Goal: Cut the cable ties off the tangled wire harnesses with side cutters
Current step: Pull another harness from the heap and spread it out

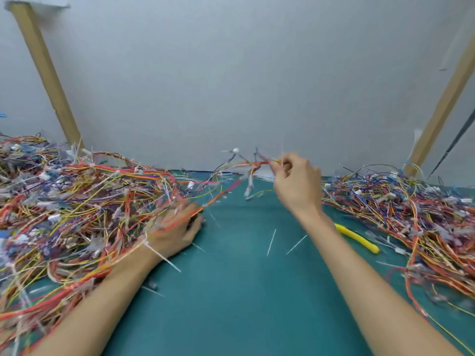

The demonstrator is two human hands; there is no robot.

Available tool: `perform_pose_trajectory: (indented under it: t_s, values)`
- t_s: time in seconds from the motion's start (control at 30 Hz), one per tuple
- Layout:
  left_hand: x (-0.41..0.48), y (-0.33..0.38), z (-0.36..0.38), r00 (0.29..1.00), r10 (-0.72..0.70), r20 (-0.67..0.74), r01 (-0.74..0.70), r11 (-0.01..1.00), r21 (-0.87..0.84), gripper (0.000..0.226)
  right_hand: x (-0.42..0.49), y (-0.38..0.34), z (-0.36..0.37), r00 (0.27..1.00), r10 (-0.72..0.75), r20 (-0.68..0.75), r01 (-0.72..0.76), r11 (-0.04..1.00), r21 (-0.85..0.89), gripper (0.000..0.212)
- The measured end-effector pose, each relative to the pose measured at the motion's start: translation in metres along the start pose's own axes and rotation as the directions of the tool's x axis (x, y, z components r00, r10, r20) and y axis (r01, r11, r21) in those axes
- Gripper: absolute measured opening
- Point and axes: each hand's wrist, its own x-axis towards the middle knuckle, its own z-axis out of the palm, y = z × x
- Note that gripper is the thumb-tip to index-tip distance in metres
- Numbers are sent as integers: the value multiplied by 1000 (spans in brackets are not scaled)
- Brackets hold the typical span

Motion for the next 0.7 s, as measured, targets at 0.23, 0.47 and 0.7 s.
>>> perform_pose_trajectory:
  t_s: [0.23, 0.47, 0.7]
  values:
    - [2, 29, 5, 981, -108, 164, 166, 901, -402, 41, -52, 15, 31, 830, 110, 546, -211, 969, 125, 26]
    - [14, 67, 4, 876, -470, 107, 308, 376, -874, 19, -48, -3, 31, 887, 125, 445, -348, 814, 465, 26]
    - [5, 76, -1, 855, -512, -75, 209, 474, -856, 6, -60, 8, 42, 842, 257, 475, -431, 850, 304, 27]
